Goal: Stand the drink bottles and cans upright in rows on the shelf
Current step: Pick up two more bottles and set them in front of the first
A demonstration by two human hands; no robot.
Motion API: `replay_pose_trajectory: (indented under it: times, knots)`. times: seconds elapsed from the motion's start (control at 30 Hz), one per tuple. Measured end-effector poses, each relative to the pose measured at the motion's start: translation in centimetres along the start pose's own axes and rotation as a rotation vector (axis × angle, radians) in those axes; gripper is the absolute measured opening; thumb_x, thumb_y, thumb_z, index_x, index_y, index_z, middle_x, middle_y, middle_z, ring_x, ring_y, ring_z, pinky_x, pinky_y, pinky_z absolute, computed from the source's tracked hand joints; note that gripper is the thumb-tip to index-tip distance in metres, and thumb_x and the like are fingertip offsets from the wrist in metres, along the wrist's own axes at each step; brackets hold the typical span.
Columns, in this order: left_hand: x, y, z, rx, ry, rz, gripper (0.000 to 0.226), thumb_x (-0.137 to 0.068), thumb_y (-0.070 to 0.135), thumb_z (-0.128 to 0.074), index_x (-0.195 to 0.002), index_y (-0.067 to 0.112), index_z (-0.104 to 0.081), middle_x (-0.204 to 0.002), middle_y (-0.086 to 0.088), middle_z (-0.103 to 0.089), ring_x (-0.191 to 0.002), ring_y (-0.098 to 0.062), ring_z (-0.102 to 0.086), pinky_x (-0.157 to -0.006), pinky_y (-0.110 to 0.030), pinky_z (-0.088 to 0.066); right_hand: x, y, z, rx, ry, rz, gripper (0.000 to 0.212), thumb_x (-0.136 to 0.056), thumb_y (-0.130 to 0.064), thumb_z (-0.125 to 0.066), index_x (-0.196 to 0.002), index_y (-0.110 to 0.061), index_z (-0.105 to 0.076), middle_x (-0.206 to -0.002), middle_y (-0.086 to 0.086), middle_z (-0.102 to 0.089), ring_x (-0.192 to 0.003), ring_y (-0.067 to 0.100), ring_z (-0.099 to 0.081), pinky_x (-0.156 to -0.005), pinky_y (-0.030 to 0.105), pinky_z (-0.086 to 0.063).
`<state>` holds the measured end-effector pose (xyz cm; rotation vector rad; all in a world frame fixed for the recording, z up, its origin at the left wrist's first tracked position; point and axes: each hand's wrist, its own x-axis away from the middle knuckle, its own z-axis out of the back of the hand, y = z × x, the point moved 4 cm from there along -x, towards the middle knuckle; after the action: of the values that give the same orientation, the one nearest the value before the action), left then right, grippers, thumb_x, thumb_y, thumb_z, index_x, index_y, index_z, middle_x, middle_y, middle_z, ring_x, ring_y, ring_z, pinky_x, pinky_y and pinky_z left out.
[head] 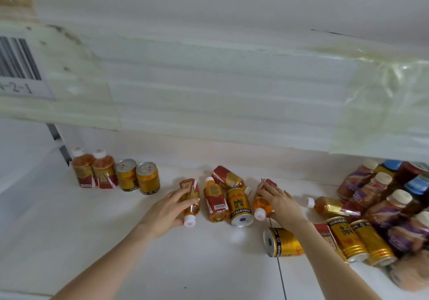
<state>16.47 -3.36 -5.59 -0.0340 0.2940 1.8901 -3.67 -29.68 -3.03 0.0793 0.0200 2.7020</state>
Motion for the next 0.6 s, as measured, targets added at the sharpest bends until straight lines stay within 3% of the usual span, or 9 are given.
replay_pose_trajectory:
  times: [0.17, 0.33, 0.43, 0.53, 0.6]
  knots:
    - [0.0, 0.1, 1.0, 0.147, 0.041, 0.044, 0.070, -0.078, 0.035, -0.075, -0.140, 0.035, -0.042, -0.155, 0.003, -0.027, -0.132, -0.023, -0.042, -0.103, -0.040, -0.044, 0.6, 1.4, 0.6, -0.354, 0.090, -0.057, 0.071, -0.075, -0.034, -0.078, -0.134, -0.032, -0.039, -0.142, -0.004, -0.046, -0.120, 0.025, -0.053, -0.096, 0.039, -0.047]
    - [-0.5, 0.1, 2.2, 0.413, 0.024, 0.167, 0.069, -0.077, 0.037, -0.077, -0.137, 0.036, -0.044, -0.139, 0.006, -0.041, -0.129, -0.012, -0.043, -0.106, -0.024, -0.034, 1.6, 2.0, 1.2, -0.704, 0.215, -0.167, 0.065, -0.071, -0.026, -0.082, -0.127, -0.021, -0.049, -0.112, 0.000, -0.064, -0.104, 0.022, -0.061, -0.083, 0.027, -0.044]
    - [-0.6, 0.3, 2.6, 0.538, -0.062, 0.224, 0.062, -0.077, 0.040, -0.076, -0.132, 0.039, -0.047, -0.129, 0.002, -0.049, -0.118, -0.011, -0.051, -0.103, -0.025, -0.040, 2.8, 1.3, 2.7, -0.842, 0.305, -0.171, 0.060, -0.070, -0.026, -0.083, -0.122, -0.021, -0.053, -0.108, -0.005, -0.065, -0.101, 0.018, -0.062, -0.085, 0.029, -0.048]
    - [-0.3, 1.1, 3.2, 0.688, -0.151, 0.240, 0.047, -0.079, 0.039, -0.075, -0.116, 0.052, -0.049, -0.121, 0.004, -0.057, -0.108, -0.004, -0.057, -0.085, -0.008, -0.043, 4.5, 0.1, 4.6, -0.966, 0.343, -0.173, 0.057, -0.071, -0.028, -0.082, -0.121, -0.020, -0.056, -0.108, -0.004, -0.067, -0.101, 0.015, -0.063, -0.089, 0.033, -0.051]
    - [0.1, 1.7, 3.3, 0.756, -0.210, 0.257, 0.041, -0.080, 0.043, -0.072, -0.114, 0.053, -0.050, -0.122, 0.011, -0.061, -0.111, -0.005, -0.059, -0.091, -0.015, -0.046, 5.6, -1.2, 5.5, -1.038, 0.313, -0.168, 0.054, -0.073, -0.029, -0.080, -0.121, -0.018, -0.058, -0.108, -0.004, -0.069, -0.100, 0.014, -0.065, -0.089, 0.033, -0.052]
